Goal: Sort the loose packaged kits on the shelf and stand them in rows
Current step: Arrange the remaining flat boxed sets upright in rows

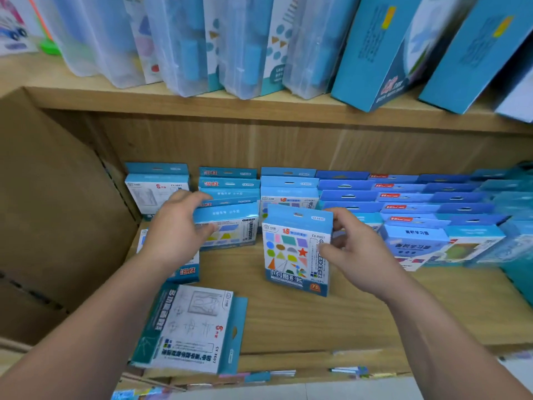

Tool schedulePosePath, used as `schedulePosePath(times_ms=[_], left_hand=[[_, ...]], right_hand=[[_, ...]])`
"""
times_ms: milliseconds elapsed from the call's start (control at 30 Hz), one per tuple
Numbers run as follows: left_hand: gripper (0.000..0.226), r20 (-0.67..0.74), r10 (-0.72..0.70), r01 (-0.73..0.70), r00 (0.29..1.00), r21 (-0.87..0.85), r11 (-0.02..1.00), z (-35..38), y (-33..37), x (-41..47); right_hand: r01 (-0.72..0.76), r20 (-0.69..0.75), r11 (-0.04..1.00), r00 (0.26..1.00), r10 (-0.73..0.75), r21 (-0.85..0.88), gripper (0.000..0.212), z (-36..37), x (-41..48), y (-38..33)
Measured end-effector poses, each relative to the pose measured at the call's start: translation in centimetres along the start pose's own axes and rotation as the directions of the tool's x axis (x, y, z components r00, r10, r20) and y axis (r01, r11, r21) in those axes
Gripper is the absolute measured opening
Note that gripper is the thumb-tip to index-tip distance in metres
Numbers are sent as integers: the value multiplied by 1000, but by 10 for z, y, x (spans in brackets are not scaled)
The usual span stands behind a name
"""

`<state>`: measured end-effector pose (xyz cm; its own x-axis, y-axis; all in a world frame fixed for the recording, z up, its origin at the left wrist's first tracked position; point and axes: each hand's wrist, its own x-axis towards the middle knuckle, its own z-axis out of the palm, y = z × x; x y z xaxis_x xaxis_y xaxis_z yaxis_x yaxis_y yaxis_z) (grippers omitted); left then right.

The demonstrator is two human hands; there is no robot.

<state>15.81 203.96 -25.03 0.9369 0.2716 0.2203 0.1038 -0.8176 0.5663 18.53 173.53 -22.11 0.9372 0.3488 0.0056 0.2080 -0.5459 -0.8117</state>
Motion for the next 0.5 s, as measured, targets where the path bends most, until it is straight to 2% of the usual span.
schedulePosePath(times_ms=[200, 233, 333, 500], left_hand=[[58, -23, 32, -30, 999, 101, 994, -8, -4, 9], [58, -30, 34, -31, 999, 101, 994, -9, -6, 10], [59, -36, 46, -42, 998, 105, 994, -11, -10, 12], [65, -68, 38, -33, 997, 78, 996, -7, -11, 9]], right_hand=[[97, 7, 994, 995, -96, -51, 37, 4, 30, -19], [104, -11, 991, 994, -106, -89, 39, 4, 35, -19], [107, -102, 928, 983, -153, -357, 45, 0, 47, -14], [64, -200, 855, 961, -192, -515, 48, 5, 59, -3]])
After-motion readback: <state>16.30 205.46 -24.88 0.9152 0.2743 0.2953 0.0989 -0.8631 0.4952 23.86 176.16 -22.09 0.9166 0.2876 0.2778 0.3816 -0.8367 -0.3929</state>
